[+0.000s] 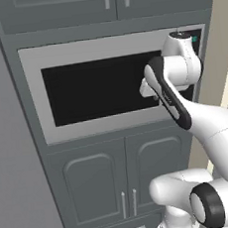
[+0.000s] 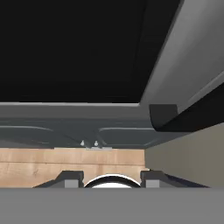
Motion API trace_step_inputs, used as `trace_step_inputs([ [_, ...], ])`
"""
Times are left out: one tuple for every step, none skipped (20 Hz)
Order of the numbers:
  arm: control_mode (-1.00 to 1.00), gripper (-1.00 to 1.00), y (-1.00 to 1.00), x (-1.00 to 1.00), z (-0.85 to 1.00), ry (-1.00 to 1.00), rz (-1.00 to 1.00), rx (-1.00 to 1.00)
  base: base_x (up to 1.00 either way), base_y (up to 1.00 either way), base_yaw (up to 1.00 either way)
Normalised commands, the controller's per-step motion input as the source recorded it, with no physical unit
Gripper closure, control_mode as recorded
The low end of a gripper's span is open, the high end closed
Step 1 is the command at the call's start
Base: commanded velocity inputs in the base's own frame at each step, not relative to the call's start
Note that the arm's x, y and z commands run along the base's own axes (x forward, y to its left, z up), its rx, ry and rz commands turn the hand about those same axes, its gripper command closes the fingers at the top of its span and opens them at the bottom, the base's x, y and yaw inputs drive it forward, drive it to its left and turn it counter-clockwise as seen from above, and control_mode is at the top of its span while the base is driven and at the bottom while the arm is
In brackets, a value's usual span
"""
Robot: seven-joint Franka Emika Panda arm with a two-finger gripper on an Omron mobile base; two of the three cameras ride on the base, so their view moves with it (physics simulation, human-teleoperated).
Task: Place the sponge inside the microwave to prepare for sanitizing.
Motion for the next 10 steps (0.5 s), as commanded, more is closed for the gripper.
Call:
trace_step_inputs([
  [-1.0, -1.0, 0.0, -0.01, 0.0, 0.0, 0.0, 0.0, 0.0, 0.0, 0.0],
  [-1.0, -1.0, 0.0, -0.04, 0.0, 0.0, 0.0, 0.0, 0.0, 0.0, 0.0],
  [-1.0, -1.0, 0.0, -0.14, 0.0, 0.0, 0.0, 0.0, 0.0, 0.0, 0.0],
  [-1.0, -1.0, -0.09, -0.3, 0.0, 0.0, 0.0, 0.0, 0.0, 0.0, 0.0],
  [-1.0, -1.0, -0.22, -0.43, 0.04, -0.01, 0.0, 0.0, 0.0, 0.0, 0.0],
  [-1.0, -1.0, -0.19, -0.41, 0.04, -0.01, 0.0, 0.0, 0.0, 0.0, 0.0],
  [-1.0, -1.0, -0.16, -0.34, 0.08, -0.01, 0.0, 0.0, 0.0, 0.0, 0.0],
  [-1.0, -1.0, -0.29, -0.26, 0.11, -0.06, -0.01, 0.0, 0.0, 0.0, 0.0],
  [-1.0, -1.0, -0.37, -0.16, 0.08, -0.11, -0.01, 0.0, 0.0, 0.0, 0.0],
  [-1.0, -1.0, -0.29, -0.06, 0.0, -0.07, 0.0, 0.0, 0.0, 0.0, 0.0],
])
